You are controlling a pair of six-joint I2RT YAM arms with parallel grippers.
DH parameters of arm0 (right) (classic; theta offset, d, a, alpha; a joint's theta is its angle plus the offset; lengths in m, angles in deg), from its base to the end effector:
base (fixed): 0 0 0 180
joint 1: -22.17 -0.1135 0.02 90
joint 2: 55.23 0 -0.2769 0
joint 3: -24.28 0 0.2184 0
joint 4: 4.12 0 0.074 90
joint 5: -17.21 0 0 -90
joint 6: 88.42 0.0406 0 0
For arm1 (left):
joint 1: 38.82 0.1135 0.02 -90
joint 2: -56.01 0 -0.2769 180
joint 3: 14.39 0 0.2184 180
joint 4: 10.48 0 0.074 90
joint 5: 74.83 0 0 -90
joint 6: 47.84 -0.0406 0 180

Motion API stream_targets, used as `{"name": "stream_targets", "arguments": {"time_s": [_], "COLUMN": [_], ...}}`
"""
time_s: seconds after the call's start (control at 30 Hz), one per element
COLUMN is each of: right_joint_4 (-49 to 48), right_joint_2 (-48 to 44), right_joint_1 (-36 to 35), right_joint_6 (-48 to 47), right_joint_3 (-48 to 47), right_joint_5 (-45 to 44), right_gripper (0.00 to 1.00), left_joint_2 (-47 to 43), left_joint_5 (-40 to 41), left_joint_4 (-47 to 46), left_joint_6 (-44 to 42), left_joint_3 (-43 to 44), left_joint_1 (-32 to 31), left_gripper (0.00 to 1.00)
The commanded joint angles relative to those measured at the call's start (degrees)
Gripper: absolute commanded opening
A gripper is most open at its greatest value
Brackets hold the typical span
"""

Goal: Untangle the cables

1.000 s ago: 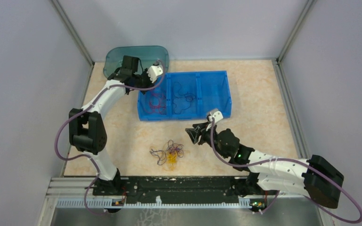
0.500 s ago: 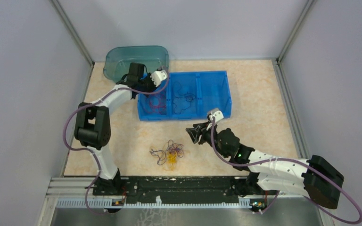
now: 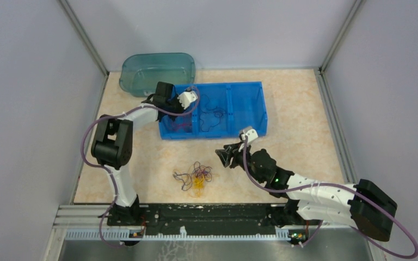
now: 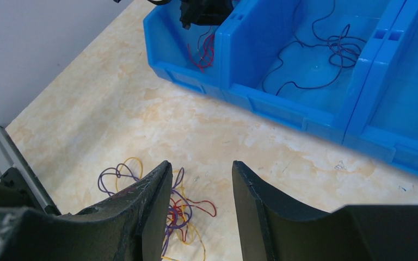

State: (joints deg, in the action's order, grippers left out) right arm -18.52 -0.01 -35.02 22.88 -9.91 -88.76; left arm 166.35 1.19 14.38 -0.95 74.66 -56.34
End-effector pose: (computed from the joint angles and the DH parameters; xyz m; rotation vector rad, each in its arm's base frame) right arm 0.1059 0.1437 0.2495 -0.3278 1.7142 0.7875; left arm 0.3769 -0.1293 0.2121 1.2831 1.9652 -0.0713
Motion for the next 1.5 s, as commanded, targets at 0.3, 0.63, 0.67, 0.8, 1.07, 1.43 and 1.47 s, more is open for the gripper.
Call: {"name": "stream_targets", "arguments": {"time_s": [0.3,0.63,0.67,0.8,1.07,1.43,1.47], "right_joint_4": [-2.3,-2.7,-2.6,-0.9,2.6,-3.5,-4.0], "right_joint_2": [-1.0,-0.8,-0.9,-1.2,2.2,15.2,15.4], "right_joint_1": [0.7,1.1,1.2,1.2,1.3,1.2,1.2], "right_joint_6": [0.7,0.8,0.8,1.1,-1.0,-2.8,-2.8], "right_joint_3": [-0.5,-1.4,-1.4,-2.0,-3.6,-6.2,-6.2], "right_joint_5": [0.5,1.8,2.0,2.6,13.0,28.1,27.7], "right_gripper": [0.45,0.45,0.45,0.48,0.64,0.59,0.59], "left_joint_2": [-8.0,-17.5,-18.4,-19.7,-32.1,-45.3,-45.8], "left_joint_5": [-5.8,-10.1,-9.7,-8.0,-25.8,-30.5,-29.4], "left_joint_4": [17.8,28.8,28.3,27.5,30.6,45.3,45.2], "left_joint_6": [1.5,4.3,4.4,4.9,-0.8,-19.7,-21.0], "left_joint_3": [14.0,22.7,21.5,17.0,2.4,-19.9,-21.8], "left_joint_1": [-1.1,-1.1,-1.0,-0.7,-0.8,-4.6,-5.3], "left_gripper": [0.12,0.68,0.70,0.76,0.93,0.89,0.87]}}
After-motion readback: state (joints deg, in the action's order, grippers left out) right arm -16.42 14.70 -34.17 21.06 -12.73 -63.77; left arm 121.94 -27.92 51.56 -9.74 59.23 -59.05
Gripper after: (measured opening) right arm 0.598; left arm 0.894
